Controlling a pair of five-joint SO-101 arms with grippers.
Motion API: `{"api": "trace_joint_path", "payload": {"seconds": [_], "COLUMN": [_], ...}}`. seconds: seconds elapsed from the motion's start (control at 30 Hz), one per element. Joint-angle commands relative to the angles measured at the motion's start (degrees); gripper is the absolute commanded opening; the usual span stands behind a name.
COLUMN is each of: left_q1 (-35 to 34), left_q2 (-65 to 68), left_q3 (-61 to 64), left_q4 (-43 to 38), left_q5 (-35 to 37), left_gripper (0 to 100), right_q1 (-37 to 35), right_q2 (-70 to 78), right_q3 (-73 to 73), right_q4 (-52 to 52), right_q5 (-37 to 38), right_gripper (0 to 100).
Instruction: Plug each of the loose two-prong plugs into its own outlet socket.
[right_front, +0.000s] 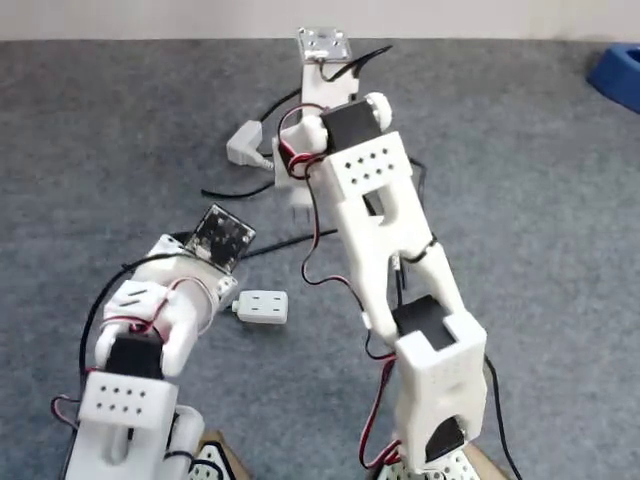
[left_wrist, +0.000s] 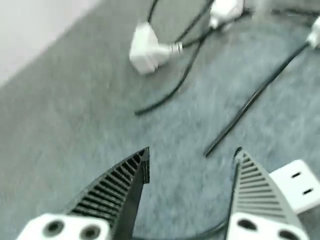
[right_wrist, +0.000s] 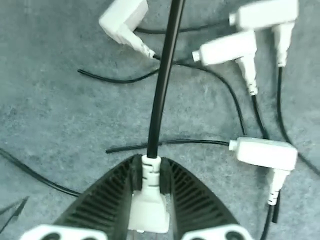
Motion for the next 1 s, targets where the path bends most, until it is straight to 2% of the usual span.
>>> {"api": "trace_joint_path", "payload": {"seconds": [0.0, 0.17, 0.37, 0.47, 0.67, 0.77, 0.97], "left_q1": [2.9, 1.6, -0.9, -0.9, -0.9, -1.3, -6.3], "left_q2": [-6.1, -12.3, -16.7, -17.2, -17.2, -17.2, -16.9], "left_q3": [0.1, 0.2, 0.5, 1.8, 5.3, 7.0, 12.5], "left_q4": [-1.0, -1.0, -1.2, -2.2, -11.0, -14.6, -25.8], "left_q5": [0.4, 0.7, 0.8, 4.1, 5.6, 6.1, 7.2], "left_gripper": [29, 41, 42, 42, 42, 42, 42], "right_q1": [-1.5, -1.1, -3.2, -6.4, -12.2, -12.6, -12.4], "right_q2": [0.6, 1.6, 1.6, 1.6, 1.9, 1.8, 1.6], "right_q3": [0.6, 0.1, 0.6, 0.5, 2.9, 5.1, 7.9], "right_q4": [-1.9, -1.5, -0.7, 1.5, 1.6, 1.5, 0.7], "right_q5": [-1.0, -0.9, -1.4, -1.4, -1.4, -1.1, -0.9], "right_gripper": [0.6, 0.6, 0.6, 0.6, 0.6, 0.6, 0.6]}}
